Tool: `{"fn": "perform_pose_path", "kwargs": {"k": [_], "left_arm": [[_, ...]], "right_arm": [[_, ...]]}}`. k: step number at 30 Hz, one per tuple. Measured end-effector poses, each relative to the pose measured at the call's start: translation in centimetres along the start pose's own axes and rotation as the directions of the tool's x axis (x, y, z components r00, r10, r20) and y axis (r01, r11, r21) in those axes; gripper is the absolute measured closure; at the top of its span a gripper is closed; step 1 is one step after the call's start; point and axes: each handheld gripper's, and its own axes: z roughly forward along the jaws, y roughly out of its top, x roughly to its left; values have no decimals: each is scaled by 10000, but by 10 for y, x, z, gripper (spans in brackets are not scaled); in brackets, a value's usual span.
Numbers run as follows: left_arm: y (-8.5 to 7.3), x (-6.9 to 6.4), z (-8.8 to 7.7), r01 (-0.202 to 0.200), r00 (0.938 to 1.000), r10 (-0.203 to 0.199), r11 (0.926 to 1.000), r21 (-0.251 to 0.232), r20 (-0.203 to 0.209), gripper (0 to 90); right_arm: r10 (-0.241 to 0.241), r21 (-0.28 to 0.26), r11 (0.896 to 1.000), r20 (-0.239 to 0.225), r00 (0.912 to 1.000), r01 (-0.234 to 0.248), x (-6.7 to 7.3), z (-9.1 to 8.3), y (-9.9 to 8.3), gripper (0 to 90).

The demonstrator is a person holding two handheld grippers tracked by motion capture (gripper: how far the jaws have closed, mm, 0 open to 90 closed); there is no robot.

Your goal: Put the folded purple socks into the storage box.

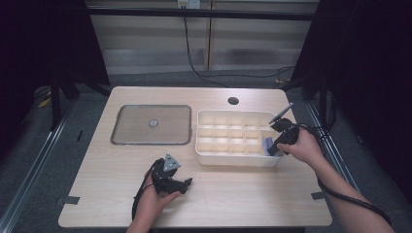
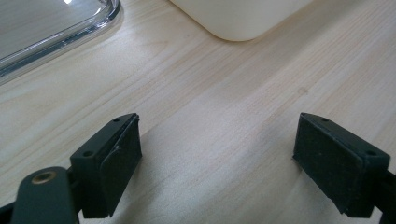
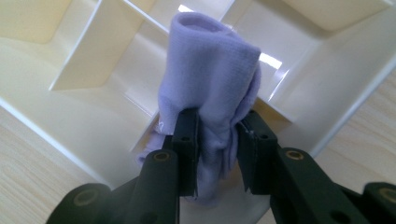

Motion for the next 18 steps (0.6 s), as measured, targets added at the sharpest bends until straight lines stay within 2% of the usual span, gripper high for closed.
{"fn": "perform_pose_path", "kwargs": {"k": [7,18], "left_arm": [[0,0,0,13,10000,-13,10000,-1,0,146],[0,0,0,0,10000,0,10000,0,0,146]], "right_arm": [[-200,140,9997,140,9997,198,4,-5,3,648],[-324,212,9993,112,9994,322,4,-13,6,631]]}}
